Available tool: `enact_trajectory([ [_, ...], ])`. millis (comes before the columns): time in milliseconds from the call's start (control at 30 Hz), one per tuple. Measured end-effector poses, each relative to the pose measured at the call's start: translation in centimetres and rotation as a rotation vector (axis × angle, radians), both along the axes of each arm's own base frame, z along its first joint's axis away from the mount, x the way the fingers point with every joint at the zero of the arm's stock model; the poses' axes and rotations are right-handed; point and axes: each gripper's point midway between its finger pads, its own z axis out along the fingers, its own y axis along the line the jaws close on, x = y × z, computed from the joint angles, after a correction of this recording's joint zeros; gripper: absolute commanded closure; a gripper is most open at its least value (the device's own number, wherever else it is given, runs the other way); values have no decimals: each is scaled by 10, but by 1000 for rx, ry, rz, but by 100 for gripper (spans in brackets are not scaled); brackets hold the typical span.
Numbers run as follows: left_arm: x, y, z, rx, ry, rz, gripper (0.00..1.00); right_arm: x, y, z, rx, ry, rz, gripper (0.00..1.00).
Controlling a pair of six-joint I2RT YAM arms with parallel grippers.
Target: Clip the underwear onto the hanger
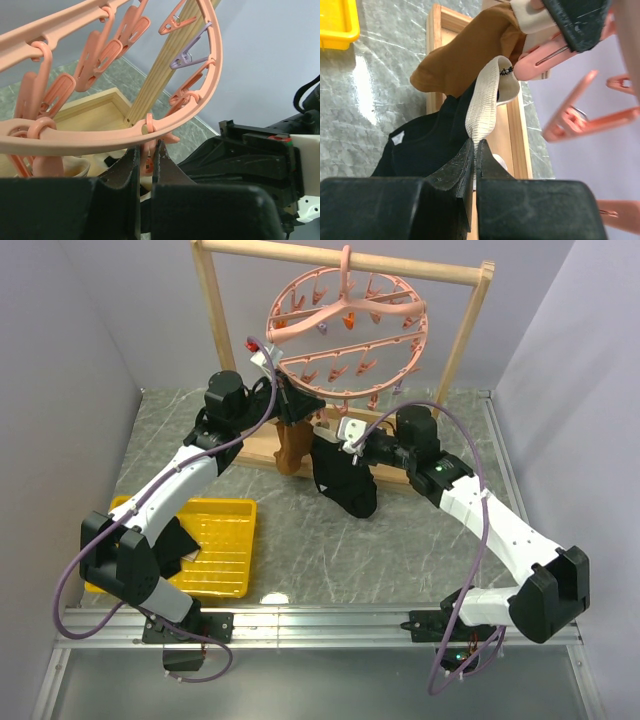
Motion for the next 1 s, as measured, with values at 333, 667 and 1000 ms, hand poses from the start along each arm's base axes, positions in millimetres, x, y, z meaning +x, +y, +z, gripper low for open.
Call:
enact_trajectory([
  [333, 6, 0, -5, 20, -1, 17, 100, -2, -3, 8, 10, -17, -4, 100],
  [667, 6, 0, -5, 26, -2, 16, 100, -1, -4, 8, 11, -16, -11, 100],
  [1000, 6, -1, -6, 29, -7, 13, 100, 3, -6, 22, 33, -33, -25, 100],
])
